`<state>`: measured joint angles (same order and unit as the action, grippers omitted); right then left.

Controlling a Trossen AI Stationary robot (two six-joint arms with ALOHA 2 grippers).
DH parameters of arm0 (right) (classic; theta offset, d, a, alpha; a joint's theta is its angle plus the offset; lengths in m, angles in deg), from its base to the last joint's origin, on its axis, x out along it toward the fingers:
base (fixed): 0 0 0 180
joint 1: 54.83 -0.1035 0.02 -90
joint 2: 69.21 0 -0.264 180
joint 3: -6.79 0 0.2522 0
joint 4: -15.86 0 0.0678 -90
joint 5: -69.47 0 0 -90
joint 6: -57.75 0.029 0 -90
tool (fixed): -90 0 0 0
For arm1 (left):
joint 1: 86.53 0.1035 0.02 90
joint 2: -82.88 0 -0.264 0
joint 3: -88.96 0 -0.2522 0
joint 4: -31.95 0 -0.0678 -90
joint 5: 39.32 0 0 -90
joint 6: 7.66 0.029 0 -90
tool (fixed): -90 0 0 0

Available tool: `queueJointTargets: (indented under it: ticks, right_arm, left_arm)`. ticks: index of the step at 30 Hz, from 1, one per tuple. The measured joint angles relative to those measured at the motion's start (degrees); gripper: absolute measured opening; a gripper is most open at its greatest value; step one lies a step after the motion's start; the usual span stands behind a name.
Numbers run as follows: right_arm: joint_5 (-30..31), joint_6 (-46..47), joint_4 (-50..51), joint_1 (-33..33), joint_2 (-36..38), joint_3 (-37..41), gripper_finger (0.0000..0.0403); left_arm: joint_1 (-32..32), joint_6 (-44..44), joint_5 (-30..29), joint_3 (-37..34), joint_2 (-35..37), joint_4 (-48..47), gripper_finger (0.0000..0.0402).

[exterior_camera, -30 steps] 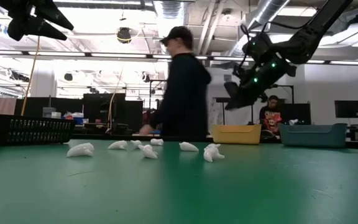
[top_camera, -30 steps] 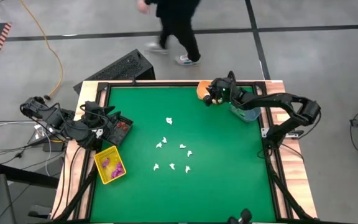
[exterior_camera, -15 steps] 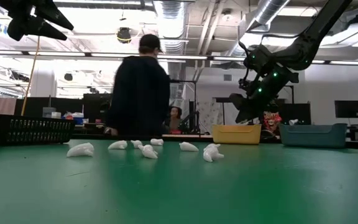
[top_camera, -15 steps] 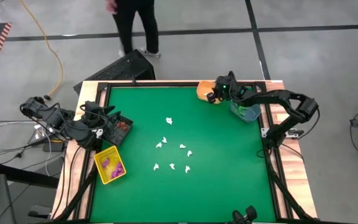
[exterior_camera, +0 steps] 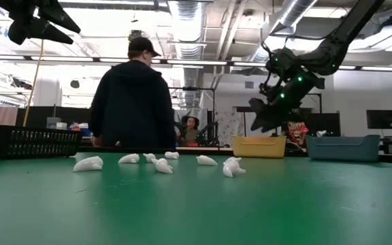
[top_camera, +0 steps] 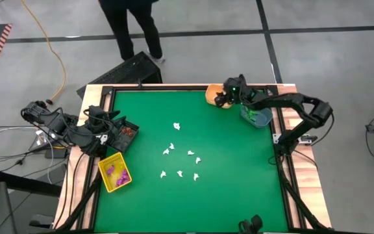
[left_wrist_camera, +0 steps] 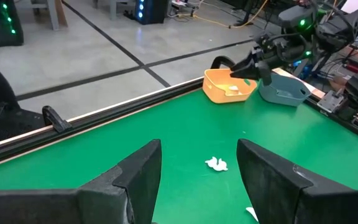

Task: Sort Halloween decoration
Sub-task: Put the white ghost toy into the light orange bin

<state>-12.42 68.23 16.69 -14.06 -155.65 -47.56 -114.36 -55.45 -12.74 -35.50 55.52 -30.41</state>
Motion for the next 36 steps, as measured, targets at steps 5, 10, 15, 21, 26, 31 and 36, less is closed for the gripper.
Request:
queueJointTargets:
  ticks: [5, 10, 15, 21, 26, 31, 36]
  right_arm:
    - [-7.5, -0.5, -2.9, -3.2, 0.0, -3.4, 0.0213]
    - [-8.2, -2.9, -8.0, -10.0, -0.3, -6.7, 0.0208]
    - [-8.1, -8.8, -9.9, -16.5, -5.5, -10.9, 0.0208]
    - [-8.2, -11.1, -9.7, -20.4, -15.9, -17.6, 0.0208]
    - [-9.9, -15.3, -9.4, -22.0, -21.7, -22.5, 0.0208]
    - [-12.3, -17.9, -6.0, -22.9, -25.5, -26.0, 0.0207]
    - [-13.2, -18.5, -5.2, -23.4, -27.3, -26.8, 0.0207]
  left_arm:
    - [0.0, 0.0, 0.0, 0.0, 0.0, 0.0, 0.0199]
    - [0.0, 0.0, 0.0, 0.0, 0.0, -0.2, 0.0199]
    - [0.0, 0.0, 0.0, 0.0, 0.0, -0.4, 0.0199]
    - [0.0, 0.0, 0.8, 0.0, 0.0, -0.4, 0.0199]
    - [0.0, 0.0, 1.6, 0.0, 0.0, -0.5, 0.0199]
    - [0.0, 0.0, 1.6, 0.0, 0.0, -0.6, 0.0199]
    - [0.0, 0.0, 1.6, 0.0, 0.0, -1.8, 0.0199]
